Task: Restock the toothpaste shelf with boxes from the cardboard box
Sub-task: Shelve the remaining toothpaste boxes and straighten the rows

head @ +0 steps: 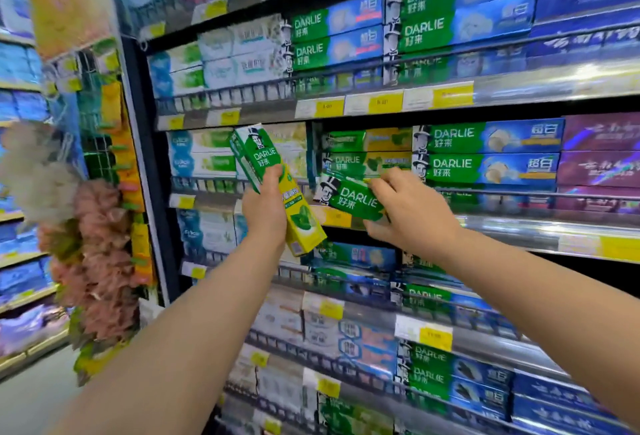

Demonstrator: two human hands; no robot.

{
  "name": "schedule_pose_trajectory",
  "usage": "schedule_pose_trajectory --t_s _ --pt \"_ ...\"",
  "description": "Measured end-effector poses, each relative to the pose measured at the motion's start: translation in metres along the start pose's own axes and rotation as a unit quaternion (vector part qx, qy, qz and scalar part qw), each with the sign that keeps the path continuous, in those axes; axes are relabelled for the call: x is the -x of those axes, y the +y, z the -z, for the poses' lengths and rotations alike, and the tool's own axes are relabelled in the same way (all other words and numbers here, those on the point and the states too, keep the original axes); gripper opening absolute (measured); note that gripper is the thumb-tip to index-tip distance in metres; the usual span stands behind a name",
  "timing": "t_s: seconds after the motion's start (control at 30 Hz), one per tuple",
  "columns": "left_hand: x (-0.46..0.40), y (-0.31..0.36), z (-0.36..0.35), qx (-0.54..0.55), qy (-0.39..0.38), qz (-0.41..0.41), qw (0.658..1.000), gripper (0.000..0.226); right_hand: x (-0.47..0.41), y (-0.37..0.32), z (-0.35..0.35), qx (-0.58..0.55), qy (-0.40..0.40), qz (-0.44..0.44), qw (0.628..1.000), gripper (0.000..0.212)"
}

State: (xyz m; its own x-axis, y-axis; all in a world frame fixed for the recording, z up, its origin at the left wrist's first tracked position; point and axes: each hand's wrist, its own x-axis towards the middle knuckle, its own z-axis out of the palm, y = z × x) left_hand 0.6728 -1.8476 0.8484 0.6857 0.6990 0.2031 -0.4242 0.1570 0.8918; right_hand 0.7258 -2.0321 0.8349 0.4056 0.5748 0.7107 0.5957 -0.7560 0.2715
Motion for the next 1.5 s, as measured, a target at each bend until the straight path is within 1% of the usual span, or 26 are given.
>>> schedule_pose_trajectory --t_s 0.07,0.1,0.17,0.2,0.27,0.3,0.37,0.4,0.43,0.47,0.57,0.63,0.67,0.7,0.8,0.9,1.03,1.1,1.2,1.23,1.3,1.33,1.4,1.43,1.47,1.5 --pt "-0.018 0.000 0.004 0.025 -0.010 -0.012 1.000 0.082 -0.022 -0.004 -0.010 0.027 0.017 0.014 0.999 0.063" --pt "-0.025 -0.003 0.005 0.034 -0.019 -0.015 0.999 0.076 -0.029 -0.005 -0.011 0.036 0.029 0.023 0.999 0.064" --pt "-0.042 -0.009 0.010 0.033 -0.031 -0.018 0.999 0.085 -0.048 -0.009 -0.019 0.052 0.039 0.038 0.997 0.065" --pt "-0.052 -0.013 0.012 0.029 -0.037 -0.024 0.999 0.085 -0.057 -0.012 -0.024 0.064 0.041 0.042 0.996 0.065" --pt "-0.072 -0.016 0.015 0.020 -0.048 -0.033 0.998 0.065 -0.076 -0.014 -0.033 0.091 0.049 0.047 0.994 0.063" --pt "-0.081 -0.018 0.015 0.016 -0.055 -0.033 0.998 0.061 -0.083 -0.014 -0.036 0.102 0.049 0.049 0.992 0.061" --pt "-0.102 -0.023 0.012 0.009 -0.080 -0.030 0.996 0.061 -0.097 -0.013 -0.045 0.126 0.043 0.045 0.990 0.059" --pt "-0.107 -0.024 0.009 0.007 -0.091 -0.033 0.995 0.056 -0.102 -0.012 -0.048 0.136 0.033 0.041 0.989 0.058" --pt "-0.116 -0.025 0.007 -0.001 -0.106 -0.034 0.994 0.053 -0.106 -0.012 -0.053 0.143 0.020 0.028 0.989 0.057" --pt "-0.120 -0.026 0.005 -0.009 -0.122 -0.035 0.992 0.054 -0.108 -0.010 -0.057 0.148 0.006 0.015 0.989 0.057" --pt "-0.123 -0.030 -0.001 -0.031 -0.162 -0.032 0.986 0.073 -0.104 -0.006 -0.065 0.153 -0.017 -0.032 0.988 0.059" --pt "-0.127 -0.036 -0.005 -0.037 -0.184 -0.020 0.982 0.077 -0.102 -0.005 -0.070 0.155 -0.021 -0.053 0.986 0.059" --pt "-0.128 -0.040 -0.008 -0.042 -0.189 -0.023 0.981 0.070 -0.102 -0.004 -0.071 0.157 -0.020 -0.058 0.986 0.059" --pt "-0.128 -0.044 -0.011 -0.045 -0.191 -0.024 0.980 0.057 -0.101 -0.003 -0.071 0.163 -0.022 -0.064 0.984 0.058" --pt "-0.125 -0.049 -0.016 -0.051 -0.202 -0.025 0.978 0.044 -0.100 -0.002 -0.072 0.172 -0.016 -0.078 0.982 0.058" --pt "-0.122 -0.049 -0.020 -0.059 -0.205 -0.011 0.977 0.026 -0.100 -0.002 -0.073 0.170 -0.007 -0.083 0.982 0.056" --pt "-0.119 -0.048 -0.024 -0.052 -0.189 -0.011 0.981 0.032 -0.101 -0.003 -0.076 0.171 -0.001 -0.091 0.981 0.055" --pt "-0.119 -0.048 -0.026 -0.038 -0.178 0.010 0.983 0.039 -0.102 -0.004 -0.077 0.166 -0.006 -0.096 0.981 0.056" --pt "-0.119 -0.046 -0.028 -0.003 -0.162 0.035 0.986 0.035 -0.099 -0.009 -0.070 0.131 0.006 -0.083 0.988 0.053" --pt "-0.117 -0.044 -0.030 0.004 -0.157 0.045 0.987 0.042 -0.096 -0.012 -0.066 0.095 0.021 -0.078 0.992 0.051" --pt "-0.116 -0.036 -0.034 0.021 -0.152 0.067 0.986 0.058 -0.087 -0.022 -0.055 -0.023 0.029 -0.089 0.995 0.053" --pt "-0.117 -0.033 -0.037 0.050 -0.152 0.083 0.984 0.064 -0.080 -0.026 -0.051 -0.079 0.018 -0.097 0.992 0.056" --pt "-0.115 -0.023 -0.042 0.117 -0.153 0.121 0.974 0.074 -0.067 -0.036 -0.047 -0.135 -0.013 -0.105 0.985 0.064" --pt "-0.116 -0.022 -0.045 0.133 -0.160 0.131 0.969 0.075 -0.061 -0.040 -0.049 -0.154 -0.025 -0.109 0.982 0.068" --pt "-0.115 -0.023 -0.049 0.134 -0.172 0.129 0.967 0.070 -0.056 -0.042 -0.050 -0.174 -0.022 -0.119 0.977 0.068" --pt "-0.113 -0.024 -0.051 0.123 -0.186 0.121 0.967 0.061 -0.051 -0.043 -0.052 -0.194 -0.001 -0.134 0.972 0.063"
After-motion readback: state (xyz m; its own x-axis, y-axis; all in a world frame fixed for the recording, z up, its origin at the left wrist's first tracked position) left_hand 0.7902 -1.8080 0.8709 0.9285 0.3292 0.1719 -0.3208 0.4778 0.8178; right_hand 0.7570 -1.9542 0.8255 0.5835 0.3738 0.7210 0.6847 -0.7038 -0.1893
